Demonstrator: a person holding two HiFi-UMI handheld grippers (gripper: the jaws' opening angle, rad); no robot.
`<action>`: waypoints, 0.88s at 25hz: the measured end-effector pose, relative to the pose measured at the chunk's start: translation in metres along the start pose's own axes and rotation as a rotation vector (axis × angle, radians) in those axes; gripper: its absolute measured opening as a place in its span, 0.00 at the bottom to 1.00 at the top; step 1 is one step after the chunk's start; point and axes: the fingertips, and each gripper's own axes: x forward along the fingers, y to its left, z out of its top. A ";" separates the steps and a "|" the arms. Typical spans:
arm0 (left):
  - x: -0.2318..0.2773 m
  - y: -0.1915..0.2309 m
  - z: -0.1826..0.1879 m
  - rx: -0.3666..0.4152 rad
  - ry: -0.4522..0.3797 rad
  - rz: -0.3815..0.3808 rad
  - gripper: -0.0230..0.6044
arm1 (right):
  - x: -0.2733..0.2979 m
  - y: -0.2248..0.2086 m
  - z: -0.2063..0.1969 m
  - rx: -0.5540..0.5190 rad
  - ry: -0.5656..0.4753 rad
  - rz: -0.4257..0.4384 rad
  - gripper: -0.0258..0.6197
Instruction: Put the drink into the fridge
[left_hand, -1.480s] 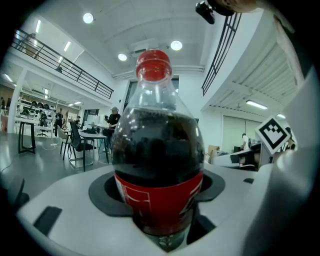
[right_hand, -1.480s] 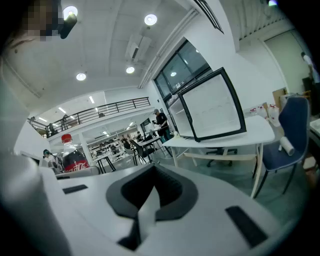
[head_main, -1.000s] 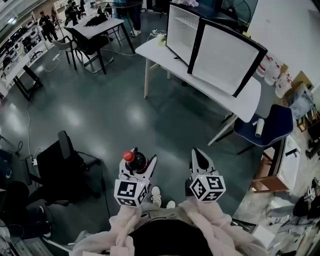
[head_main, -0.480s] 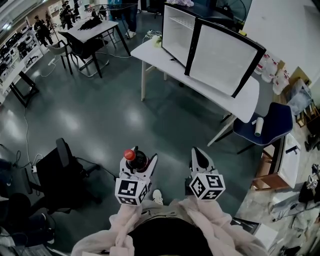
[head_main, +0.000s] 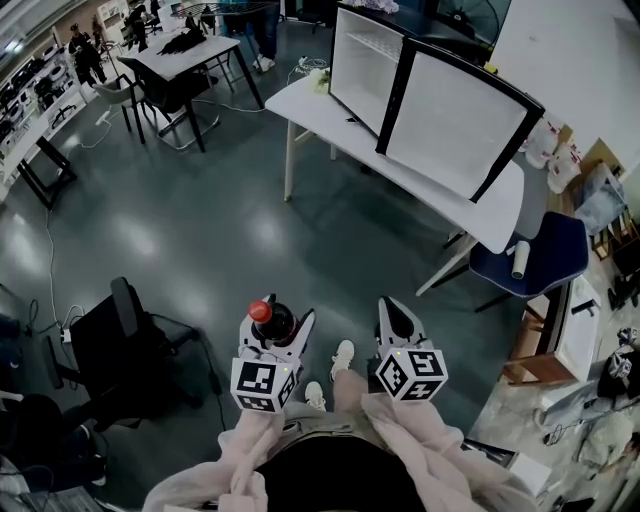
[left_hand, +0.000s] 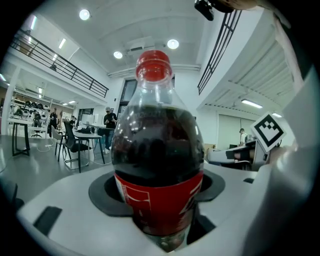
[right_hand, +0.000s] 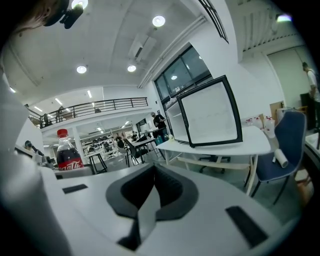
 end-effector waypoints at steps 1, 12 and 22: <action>0.003 0.003 -0.001 -0.001 0.002 0.006 0.55 | 0.004 -0.001 0.000 0.000 0.005 0.002 0.06; 0.077 0.036 0.011 -0.026 -0.005 0.060 0.55 | 0.082 -0.026 0.021 -0.017 0.034 0.053 0.06; 0.153 0.060 0.028 -0.047 -0.029 0.074 0.55 | 0.166 -0.051 0.050 -0.043 0.036 0.101 0.06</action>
